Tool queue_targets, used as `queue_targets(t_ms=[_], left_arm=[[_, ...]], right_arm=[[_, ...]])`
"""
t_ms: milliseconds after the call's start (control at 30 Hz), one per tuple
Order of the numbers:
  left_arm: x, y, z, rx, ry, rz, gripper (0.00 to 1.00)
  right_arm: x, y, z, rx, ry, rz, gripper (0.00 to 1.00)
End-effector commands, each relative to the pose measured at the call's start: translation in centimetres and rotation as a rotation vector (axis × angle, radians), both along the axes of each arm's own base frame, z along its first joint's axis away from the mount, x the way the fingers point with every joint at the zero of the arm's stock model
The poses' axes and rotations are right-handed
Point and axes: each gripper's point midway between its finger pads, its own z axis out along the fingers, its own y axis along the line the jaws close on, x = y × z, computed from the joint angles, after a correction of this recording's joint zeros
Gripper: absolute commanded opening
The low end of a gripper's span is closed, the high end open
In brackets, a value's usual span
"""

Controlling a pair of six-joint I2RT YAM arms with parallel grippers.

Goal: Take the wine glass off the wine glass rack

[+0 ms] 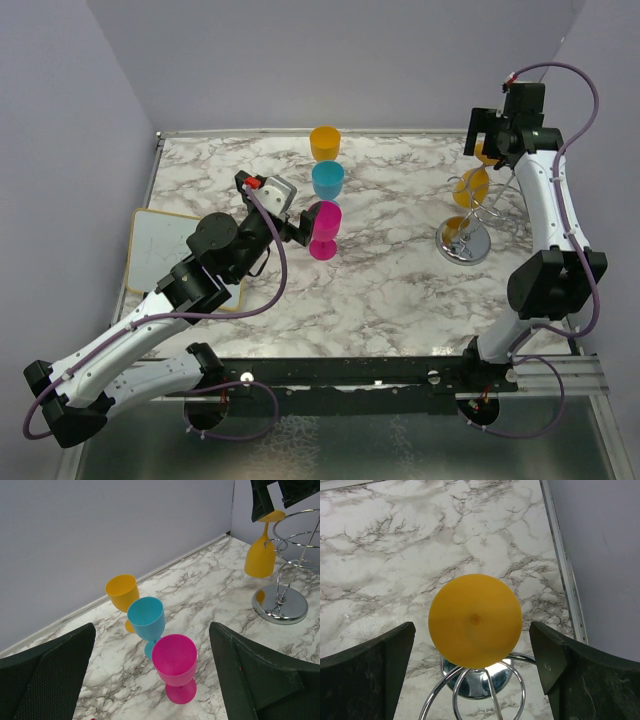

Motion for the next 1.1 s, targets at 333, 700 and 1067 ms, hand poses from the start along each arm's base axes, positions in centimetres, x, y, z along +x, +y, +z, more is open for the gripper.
queue_targets(t_ms=[333, 700, 1067], left_arm=[[0.0, -0.1, 0.3, -0.011, -0.015, -0.008, 1.00], [-0.1, -0.1, 0.3, -0.010, -0.016, -0.009, 1.00], [0.0, -0.2, 0.2, -0.006, -0.014, -0.010, 1.00]], right_arm=[[0.0, -0.2, -1.6, 0.030, 0.033, -0.006, 1.00], [0.3, -0.2, -2.4, 0.059, 0.049, -0.001, 0.97], [0.7, 0.3, -2.3, 0.077, 0.042, 0.020, 0.91]])
